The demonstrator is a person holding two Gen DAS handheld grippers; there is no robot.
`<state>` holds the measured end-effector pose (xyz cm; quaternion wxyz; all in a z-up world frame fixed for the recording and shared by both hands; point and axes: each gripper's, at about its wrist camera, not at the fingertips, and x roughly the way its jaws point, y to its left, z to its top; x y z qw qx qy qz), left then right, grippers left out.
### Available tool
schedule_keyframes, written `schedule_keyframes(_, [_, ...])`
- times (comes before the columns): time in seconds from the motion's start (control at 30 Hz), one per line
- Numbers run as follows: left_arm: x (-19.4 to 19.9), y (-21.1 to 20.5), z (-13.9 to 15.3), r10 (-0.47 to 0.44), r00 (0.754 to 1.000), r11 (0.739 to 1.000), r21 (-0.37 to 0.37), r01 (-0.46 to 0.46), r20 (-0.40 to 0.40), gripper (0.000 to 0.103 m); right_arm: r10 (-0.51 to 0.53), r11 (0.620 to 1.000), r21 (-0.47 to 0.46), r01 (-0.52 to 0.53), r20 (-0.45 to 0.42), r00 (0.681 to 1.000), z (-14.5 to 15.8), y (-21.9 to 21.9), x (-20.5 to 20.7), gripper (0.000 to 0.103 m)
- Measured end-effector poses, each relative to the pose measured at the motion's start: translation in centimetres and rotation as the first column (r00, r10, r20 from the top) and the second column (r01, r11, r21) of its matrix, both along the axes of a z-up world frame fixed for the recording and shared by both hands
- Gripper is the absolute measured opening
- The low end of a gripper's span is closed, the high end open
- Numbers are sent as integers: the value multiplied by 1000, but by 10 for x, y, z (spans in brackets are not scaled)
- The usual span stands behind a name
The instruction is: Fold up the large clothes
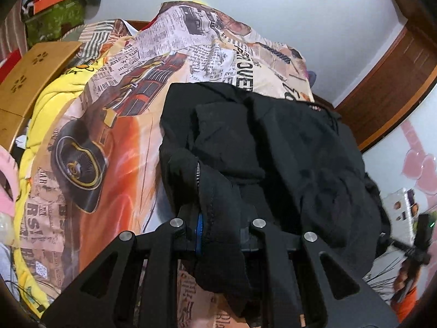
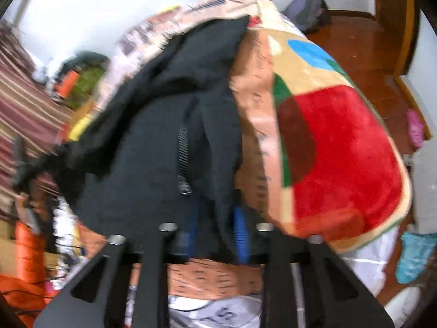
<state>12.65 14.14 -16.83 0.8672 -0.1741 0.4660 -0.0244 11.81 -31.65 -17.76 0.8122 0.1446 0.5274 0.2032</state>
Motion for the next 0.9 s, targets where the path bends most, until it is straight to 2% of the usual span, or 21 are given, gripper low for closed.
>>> schedule_keyframes(0.03, [-2, -1, -1, 0, 1000, 1000, 8, 0, -1, 16, 2, 999, 35, -2, -4, 1000, 1, -2, 2, 14])
schedule_keyframes(0.1, [-5, 0, -5, 2, 1000, 1000, 10, -2, -6, 16, 6, 1000, 25, -5, -36, 999, -8, -1, 8, 18])
schedule_keyframes(0.2, [-7, 8, -15, 19, 999, 1000, -11, -20, -30, 16, 9, 1000, 13, -8, -104, 995, -29, 4, 18, 18])
schedule_keyframes(0.3, [-10, 17, -27, 45, 997, 999, -27, -47, -68, 16, 17, 1000, 28, -14, -126, 992, -33, 5, 21, 18])
schedule_keyframes(0.43, [-16, 28, -33, 54, 995, 994, -90, -61, -82, 16, 60, 996, 70, -52, -116, 991, -20, 6, 23, 8])
schedule_keyframes(0.67, [-6, 31, 10, 26, 1000, 969, -246, -20, 18, 15, 78, 992, 102, -72, -64, 995, 26, 21, 39, 5])
schedule_keyframes(0.8, [22, 29, 42, 6, 996, 954, -300, 21, 90, 15, 99, 986, 136, -99, 8, 995, 60, 34, 65, 4])
schedule_keyframes(0.9, [47, 34, 57, 13, 992, 931, -363, 33, 123, 15, 123, 981, 146, -130, 59, 991, 83, 49, 98, 4])
